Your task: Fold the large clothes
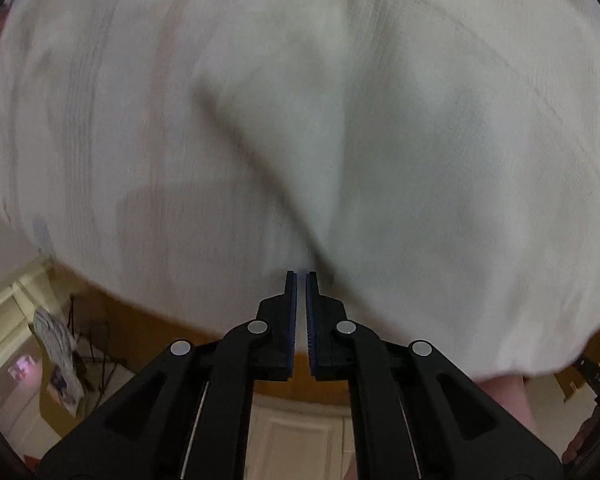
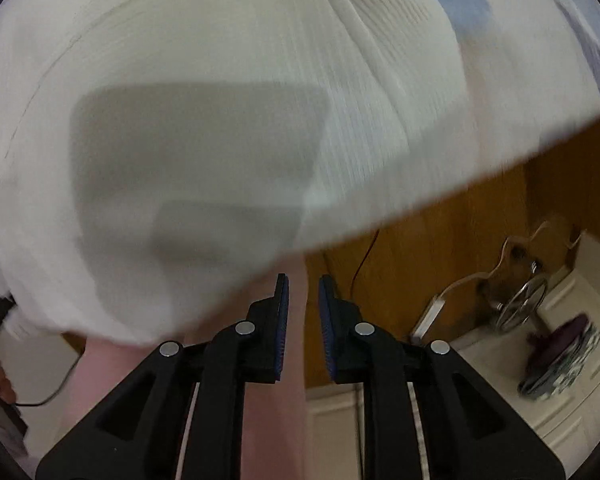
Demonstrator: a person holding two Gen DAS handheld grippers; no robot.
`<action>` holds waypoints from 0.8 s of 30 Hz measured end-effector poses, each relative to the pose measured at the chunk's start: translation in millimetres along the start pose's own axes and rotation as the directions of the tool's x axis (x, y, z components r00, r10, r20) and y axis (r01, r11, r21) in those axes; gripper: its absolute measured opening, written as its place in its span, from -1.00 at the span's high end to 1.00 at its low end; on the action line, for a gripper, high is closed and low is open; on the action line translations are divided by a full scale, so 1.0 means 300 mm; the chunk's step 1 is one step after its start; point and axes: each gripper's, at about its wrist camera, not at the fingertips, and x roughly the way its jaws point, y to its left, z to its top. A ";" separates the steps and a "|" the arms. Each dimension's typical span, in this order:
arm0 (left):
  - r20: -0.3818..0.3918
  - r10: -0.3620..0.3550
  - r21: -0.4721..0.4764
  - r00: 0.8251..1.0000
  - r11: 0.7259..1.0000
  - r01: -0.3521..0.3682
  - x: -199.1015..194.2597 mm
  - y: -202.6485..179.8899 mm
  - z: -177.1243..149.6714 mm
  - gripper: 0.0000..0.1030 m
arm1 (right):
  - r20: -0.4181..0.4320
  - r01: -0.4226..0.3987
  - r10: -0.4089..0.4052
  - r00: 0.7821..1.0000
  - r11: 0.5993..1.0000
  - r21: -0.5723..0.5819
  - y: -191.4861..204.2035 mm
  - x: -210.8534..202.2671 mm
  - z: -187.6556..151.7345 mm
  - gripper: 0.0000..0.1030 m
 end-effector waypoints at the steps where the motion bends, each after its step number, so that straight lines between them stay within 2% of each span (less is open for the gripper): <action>1: 0.012 -0.012 0.009 1.000 1.000 0.012 -0.024 -0.014 -0.004 0.90 | 0.029 -0.040 0.040 0.999 0.999 0.016 -0.004 -0.045 -0.007 0.61; 2: 0.029 -0.033 0.028 0.999 0.999 0.032 -0.063 -0.034 -0.007 0.89 | 0.054 -0.061 0.060 0.997 0.998 0.015 0.011 -0.076 -0.016 0.44; 3: 0.040 -0.052 0.053 0.998 0.997 0.050 -0.105 -0.070 0.004 0.79 | 0.081 -0.061 0.060 0.995 0.998 0.007 0.013 -0.114 -0.011 -0.01; 4: 0.049 -0.057 0.070 0.997 0.996 0.053 -0.133 -0.082 0.033 0.54 | 0.125 -0.024 0.025 0.992 1.000 -0.004 0.022 -0.169 -0.001 -0.52; 5: 0.069 -0.062 0.096 0.996 0.994 0.055 -0.176 -0.088 0.055 0.42 | 0.152 -0.007 0.008 0.988 1.000 -0.009 0.031 -0.196 0.008 -0.62; 6: 0.091 -0.081 0.128 0.993 0.989 0.069 -0.222 -0.075 0.075 0.30 | 0.176 -0.004 0.006 0.984 1.000 -0.015 0.024 -0.230 0.000 -0.63; 9: 0.149 -0.109 0.185 0.983 0.979 0.081 -0.331 -0.134 0.126 0.20 | 0.189 -0.105 0.106 0.976 0.994 -0.015 0.007 -0.320 0.041 -0.64; 13: 0.219 -0.154 0.224 0.963 0.969 0.104 -0.450 -0.192 0.143 0.05 | 0.248 -0.146 0.144 0.958 0.989 -0.010 -0.016 -0.422 0.072 -0.66; 14: 0.237 -0.160 0.234 0.958 0.967 0.104 -0.478 -0.209 0.148 0.02 | 0.258 -0.152 0.151 0.954 0.988 -0.017 0.012 -0.428 0.026 -0.68; 16: 0.262 -0.166 0.241 0.951 0.965 0.102 -0.527 -0.272 0.167 -0.06 | 0.283 -0.141 0.144 0.948 0.989 -0.030 -0.022 -0.485 0.035 -0.78; 19: 0.274 -0.200 0.238 0.941 0.962 0.135 -0.572 -0.354 0.159 -0.12 | 0.312 -0.148 0.154 0.937 0.988 -0.045 -0.081 -0.532 0.111 -0.81; 21: 0.297 -0.195 0.231 0.935 0.965 0.128 -0.589 -0.388 0.164 -0.13 | 0.314 -0.175 0.184 0.931 0.983 -0.056 -0.116 -0.524 0.189 -0.83; 24: 0.319 -0.188 0.215 0.929 0.969 0.122 -0.599 -0.432 0.202 -0.15 | 0.253 -0.238 0.251 0.934 0.968 -0.080 -0.151 -0.520 0.337 -0.85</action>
